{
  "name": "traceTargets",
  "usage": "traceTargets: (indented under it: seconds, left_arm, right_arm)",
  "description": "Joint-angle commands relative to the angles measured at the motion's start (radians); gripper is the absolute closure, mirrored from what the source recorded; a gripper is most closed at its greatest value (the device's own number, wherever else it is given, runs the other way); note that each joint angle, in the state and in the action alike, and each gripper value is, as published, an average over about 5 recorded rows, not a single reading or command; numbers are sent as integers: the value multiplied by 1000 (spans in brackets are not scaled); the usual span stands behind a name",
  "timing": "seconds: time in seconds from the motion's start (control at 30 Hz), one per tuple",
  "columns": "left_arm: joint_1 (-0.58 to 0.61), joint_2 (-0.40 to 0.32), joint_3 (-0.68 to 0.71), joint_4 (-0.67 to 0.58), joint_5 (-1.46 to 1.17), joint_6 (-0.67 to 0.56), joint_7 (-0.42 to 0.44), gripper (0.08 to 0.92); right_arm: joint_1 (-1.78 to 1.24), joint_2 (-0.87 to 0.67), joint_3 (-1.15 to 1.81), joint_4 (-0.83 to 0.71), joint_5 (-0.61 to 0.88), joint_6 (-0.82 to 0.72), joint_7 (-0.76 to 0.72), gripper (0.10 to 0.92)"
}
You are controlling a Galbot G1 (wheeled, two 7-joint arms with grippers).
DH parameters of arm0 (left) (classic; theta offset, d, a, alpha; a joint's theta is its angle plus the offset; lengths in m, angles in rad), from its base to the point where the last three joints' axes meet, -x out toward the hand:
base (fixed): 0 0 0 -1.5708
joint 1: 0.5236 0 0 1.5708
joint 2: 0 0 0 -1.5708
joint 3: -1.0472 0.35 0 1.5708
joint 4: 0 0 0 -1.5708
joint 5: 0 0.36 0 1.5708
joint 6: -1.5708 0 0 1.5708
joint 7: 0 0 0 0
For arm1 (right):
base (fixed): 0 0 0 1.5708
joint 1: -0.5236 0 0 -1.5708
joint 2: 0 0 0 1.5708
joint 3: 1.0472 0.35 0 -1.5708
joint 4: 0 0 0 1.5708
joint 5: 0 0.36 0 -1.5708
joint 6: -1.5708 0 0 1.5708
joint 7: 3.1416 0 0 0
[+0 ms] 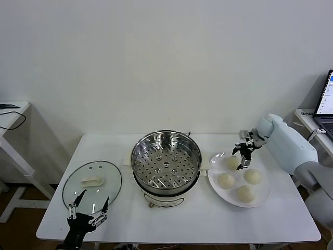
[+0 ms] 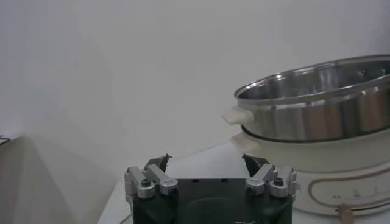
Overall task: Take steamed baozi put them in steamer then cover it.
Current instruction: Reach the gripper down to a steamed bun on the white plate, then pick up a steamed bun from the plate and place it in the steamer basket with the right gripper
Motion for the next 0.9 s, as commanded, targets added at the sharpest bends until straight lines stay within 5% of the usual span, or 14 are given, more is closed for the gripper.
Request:
traceTargets:
  seconds: [0.03,0.27,0.43,0.63,0.9]
  left_arm:
    - [0,-2,2,4,1,-2,-2,177]
    - [0,-4,0,5,2,-5,-4,177]
    - [0,-6,-2,2,4,-5,-5,177]
    - [3,-2,-3,-8,5,-5,-7,177]
    - [1,0,7,-17,5,-6,-9,177]
  right_arm:
    - [16,35,-15,-36,-69,9,12,206]
    - [13,26,-16,-13,-67,15,13,321]
    - [24,-9,-49,57,-20,28,28,333]
    - [105,-128,-153,311,123,73,26,330]
    - [374,-162,-358,628,229,322,11,329]
